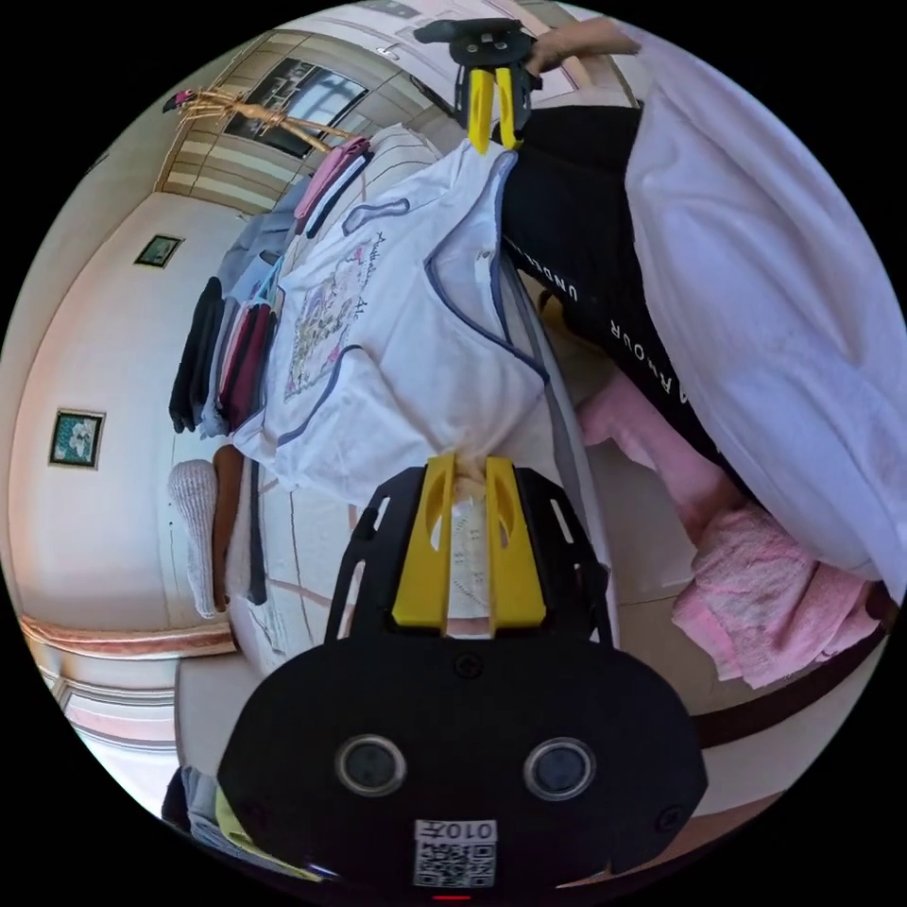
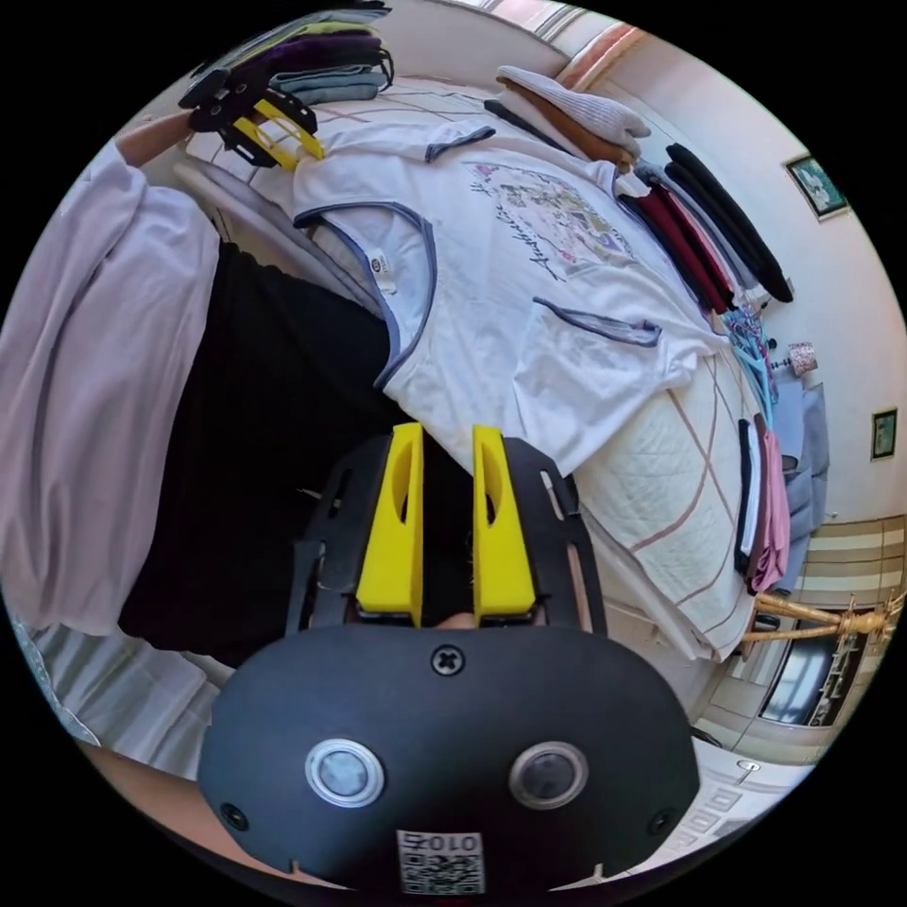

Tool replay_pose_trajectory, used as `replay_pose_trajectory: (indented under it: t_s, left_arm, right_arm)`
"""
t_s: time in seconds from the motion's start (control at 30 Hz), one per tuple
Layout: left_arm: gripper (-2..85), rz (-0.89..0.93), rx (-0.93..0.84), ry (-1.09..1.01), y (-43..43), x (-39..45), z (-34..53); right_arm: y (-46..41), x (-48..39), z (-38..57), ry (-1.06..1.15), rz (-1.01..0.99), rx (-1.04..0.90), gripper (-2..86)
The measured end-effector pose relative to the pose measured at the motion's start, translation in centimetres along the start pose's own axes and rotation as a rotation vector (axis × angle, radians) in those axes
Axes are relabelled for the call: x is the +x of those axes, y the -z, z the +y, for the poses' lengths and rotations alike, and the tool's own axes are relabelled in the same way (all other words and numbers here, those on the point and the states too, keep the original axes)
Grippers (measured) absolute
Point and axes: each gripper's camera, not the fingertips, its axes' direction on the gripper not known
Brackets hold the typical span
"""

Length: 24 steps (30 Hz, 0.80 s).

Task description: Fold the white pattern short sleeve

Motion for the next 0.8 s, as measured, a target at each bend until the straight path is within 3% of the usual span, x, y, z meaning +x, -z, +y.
replay_pose_trajectory:
  t_s: [0.53,0.8]
  left_arm:
    - [-0.1,0.132,0.053,0.095,1.0,-6.1,2.4]
    - [-0.2,0.170,-0.015,0.026,-1.7,-6.2,2.4]
  right_arm:
    - [4.7,5.9,5.4,-0.170,-0.044,0.203,2.6]
    - [4.1,7.0,7.6,-0.106,-0.087,0.136,2.5]
